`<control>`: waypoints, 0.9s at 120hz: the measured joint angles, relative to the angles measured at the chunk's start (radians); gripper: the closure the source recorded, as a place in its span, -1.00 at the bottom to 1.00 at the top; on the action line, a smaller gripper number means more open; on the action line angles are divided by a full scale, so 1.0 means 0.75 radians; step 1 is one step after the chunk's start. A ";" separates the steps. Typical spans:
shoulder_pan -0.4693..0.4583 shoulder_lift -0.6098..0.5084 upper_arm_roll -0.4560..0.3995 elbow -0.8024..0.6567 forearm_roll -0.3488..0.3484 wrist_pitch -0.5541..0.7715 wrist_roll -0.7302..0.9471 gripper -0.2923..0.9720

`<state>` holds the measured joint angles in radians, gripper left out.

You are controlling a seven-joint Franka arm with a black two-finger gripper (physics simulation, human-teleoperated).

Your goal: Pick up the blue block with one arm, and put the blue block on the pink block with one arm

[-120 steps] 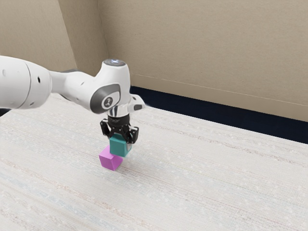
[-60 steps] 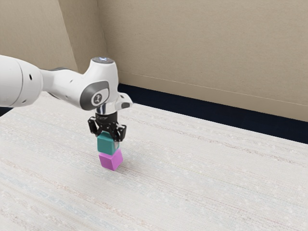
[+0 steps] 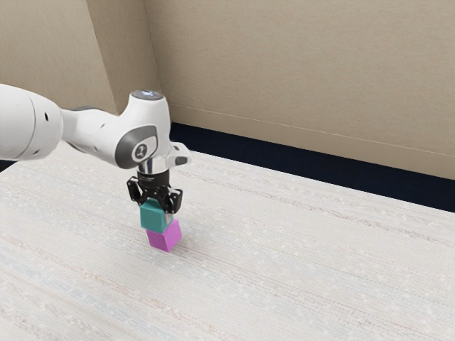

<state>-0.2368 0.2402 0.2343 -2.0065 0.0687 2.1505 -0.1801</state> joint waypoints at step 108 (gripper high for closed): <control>0.005 -0.031 0.015 -0.077 -0.066 0.107 0.032 -0.07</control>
<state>-0.2333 0.2167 0.2455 -2.0643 0.0191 2.2305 -0.1558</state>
